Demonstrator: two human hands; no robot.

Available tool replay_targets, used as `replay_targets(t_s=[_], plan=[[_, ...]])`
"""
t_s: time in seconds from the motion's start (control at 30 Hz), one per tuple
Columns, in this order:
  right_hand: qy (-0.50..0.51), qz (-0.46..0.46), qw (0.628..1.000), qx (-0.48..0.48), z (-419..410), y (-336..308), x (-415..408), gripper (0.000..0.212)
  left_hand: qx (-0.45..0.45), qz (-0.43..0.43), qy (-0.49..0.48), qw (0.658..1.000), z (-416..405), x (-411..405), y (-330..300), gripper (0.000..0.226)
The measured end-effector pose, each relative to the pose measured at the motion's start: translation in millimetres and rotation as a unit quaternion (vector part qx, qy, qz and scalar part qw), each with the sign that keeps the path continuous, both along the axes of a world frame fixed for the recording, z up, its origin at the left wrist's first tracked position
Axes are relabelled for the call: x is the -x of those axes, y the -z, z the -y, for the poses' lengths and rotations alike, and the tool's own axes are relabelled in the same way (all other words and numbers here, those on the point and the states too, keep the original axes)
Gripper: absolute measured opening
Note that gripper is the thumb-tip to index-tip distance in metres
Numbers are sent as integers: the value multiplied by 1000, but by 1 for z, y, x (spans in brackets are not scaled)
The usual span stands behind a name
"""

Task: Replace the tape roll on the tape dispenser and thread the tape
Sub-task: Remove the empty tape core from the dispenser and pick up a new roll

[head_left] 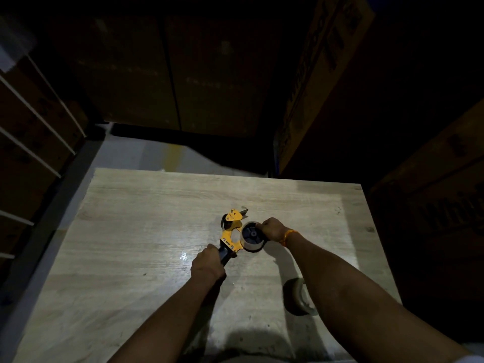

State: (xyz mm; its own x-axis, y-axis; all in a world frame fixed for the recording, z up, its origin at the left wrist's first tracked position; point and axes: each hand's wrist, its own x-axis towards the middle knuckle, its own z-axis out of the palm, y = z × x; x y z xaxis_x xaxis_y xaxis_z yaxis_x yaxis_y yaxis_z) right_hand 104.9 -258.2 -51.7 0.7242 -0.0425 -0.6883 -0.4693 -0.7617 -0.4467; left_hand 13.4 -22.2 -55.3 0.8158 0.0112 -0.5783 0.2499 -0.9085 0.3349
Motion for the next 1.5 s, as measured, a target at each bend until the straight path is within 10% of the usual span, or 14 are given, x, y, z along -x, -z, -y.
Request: replay_targets(t_s=[0.83,1.17,1.5], plan=[[-12,-21,992,-126,18,-32,10,36,5,-2,33,999,-22,-11,4,50],[-175,-56,983,9,0,-64,-2,35,-18,21,44,999,-24,-15,5,50],[-117,-28,992,-33,-15,-71,3,50,-30,36,17,999,-25,-18,8,43]])
